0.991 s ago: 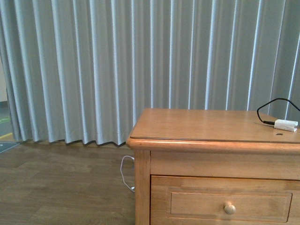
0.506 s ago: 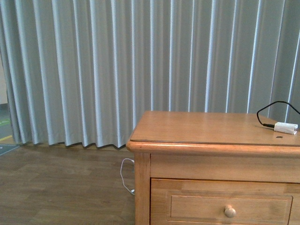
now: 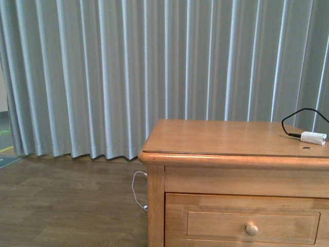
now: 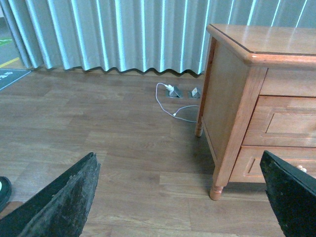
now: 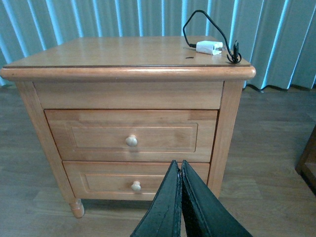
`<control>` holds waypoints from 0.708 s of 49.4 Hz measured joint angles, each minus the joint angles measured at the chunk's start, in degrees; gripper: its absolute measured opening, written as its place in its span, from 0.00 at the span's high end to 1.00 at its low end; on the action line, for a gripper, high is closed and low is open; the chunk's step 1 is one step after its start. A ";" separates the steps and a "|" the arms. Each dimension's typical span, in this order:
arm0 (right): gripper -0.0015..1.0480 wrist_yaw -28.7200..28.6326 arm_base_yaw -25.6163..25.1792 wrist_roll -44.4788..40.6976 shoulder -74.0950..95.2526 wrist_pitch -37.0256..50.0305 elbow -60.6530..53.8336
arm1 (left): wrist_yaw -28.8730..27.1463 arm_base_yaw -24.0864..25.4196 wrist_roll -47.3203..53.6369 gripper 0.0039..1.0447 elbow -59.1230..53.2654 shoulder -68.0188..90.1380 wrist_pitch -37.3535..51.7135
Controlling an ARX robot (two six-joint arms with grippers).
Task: Place pink marker in drawer with both arms
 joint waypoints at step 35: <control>0.76 -0.04 0.00 -0.09 -13.66 -13.99 0.04 | -0.02 0.00 0.00 0.06 0.00 0.00 0.00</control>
